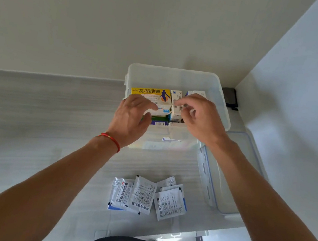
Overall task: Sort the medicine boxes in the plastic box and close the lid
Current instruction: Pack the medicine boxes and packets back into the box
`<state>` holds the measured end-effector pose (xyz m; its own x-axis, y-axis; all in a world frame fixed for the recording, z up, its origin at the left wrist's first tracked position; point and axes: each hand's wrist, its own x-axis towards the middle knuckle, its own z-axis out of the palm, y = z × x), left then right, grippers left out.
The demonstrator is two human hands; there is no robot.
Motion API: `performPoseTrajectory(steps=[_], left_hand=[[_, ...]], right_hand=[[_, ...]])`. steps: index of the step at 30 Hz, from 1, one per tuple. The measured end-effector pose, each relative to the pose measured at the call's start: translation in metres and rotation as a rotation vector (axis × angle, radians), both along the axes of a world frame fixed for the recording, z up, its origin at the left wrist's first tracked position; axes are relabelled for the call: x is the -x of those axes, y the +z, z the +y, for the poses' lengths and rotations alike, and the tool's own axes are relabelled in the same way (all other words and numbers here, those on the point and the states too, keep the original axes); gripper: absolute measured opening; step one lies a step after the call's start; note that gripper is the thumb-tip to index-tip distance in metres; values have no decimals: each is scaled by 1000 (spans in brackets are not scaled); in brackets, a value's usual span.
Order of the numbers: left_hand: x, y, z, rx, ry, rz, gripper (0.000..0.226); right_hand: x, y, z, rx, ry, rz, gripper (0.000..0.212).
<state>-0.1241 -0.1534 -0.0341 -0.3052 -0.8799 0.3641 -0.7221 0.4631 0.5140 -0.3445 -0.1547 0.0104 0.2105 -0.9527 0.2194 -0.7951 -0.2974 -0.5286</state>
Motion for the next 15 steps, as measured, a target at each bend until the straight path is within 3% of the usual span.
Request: performPoseTrajectory(steps=[2,5,7,9,12,15], left_hand=[[-5,1,18,124,-1,126,28],[-10,-17,62,165,77,225,23],[-11,-43,94,19,96,194,20],[-12,-70,120,-223,127,42,24],[-10,-98,147,-635,249,-247,73],[-7,-112,158,-843,296,-390,103]], right_hand=[[6,3,37,37,125,-53,22],[13,-26,88,-112,227,71,16],[15,-59,114,-331,272,238,19],[14,-94,135,-577,271,443,43],[8,-133,157,-744,185,602,87],[-3,-154,168,-667,27,573,90]])
